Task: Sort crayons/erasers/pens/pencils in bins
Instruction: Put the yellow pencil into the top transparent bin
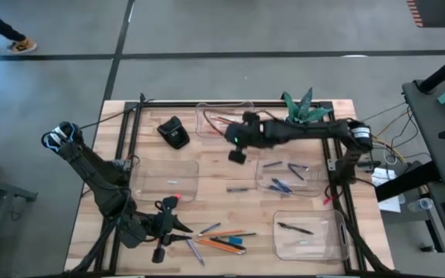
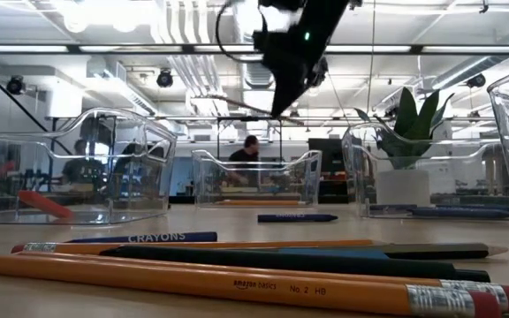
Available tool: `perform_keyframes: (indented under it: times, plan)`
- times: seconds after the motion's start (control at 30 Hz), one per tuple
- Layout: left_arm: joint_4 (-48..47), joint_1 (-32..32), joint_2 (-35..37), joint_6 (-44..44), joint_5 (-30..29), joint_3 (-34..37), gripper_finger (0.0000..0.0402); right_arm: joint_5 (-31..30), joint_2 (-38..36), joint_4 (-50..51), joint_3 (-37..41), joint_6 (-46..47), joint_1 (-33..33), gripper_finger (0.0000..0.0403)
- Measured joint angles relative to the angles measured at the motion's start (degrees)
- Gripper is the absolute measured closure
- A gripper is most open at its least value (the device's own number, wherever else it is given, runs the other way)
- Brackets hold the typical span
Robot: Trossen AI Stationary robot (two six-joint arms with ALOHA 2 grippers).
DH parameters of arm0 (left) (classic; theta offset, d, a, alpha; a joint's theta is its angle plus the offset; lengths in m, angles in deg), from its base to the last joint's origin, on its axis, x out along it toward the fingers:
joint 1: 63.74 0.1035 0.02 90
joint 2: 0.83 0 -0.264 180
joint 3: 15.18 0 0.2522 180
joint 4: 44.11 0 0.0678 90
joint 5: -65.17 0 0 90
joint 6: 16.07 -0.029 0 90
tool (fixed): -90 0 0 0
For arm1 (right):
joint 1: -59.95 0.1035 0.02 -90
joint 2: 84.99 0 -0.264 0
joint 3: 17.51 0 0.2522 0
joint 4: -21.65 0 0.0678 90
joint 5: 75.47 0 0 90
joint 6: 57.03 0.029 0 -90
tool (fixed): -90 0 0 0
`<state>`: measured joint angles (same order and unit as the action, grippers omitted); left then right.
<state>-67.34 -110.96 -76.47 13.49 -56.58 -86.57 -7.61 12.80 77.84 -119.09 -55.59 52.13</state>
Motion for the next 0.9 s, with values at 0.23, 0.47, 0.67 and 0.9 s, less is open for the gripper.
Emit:
perform_keyframes:
  times: [0.23, 0.47, 0.67, 0.9]
  plan:
    - [-0.05, 0.0, 0.0, -0.37, 0.01, 0.0, 0.034, 0.0, 4.97, -2.11, 0.0, -8.47, -8.92, 0.0391]
    - [-0.17, 0.0, 0.0, -0.43, 0.01, 0.0, 0.034, 0.14, 10.11, -2.34, 0.01, -10.59, -12.48, 0.0391]
    - [-0.2, 0.0, 0.0, -1.97, 0.02, 0.0, 0.034, 0.27, 12.87, -2.77, -0.04, -12.7, -13.01, 0.039]
    - [-0.2, 0.0, 0.0, -2.99, 0.0, 0.0, 0.034, 1.19, 14.1, -3.07, -0.04, -13.02, -13.36, 0.039]
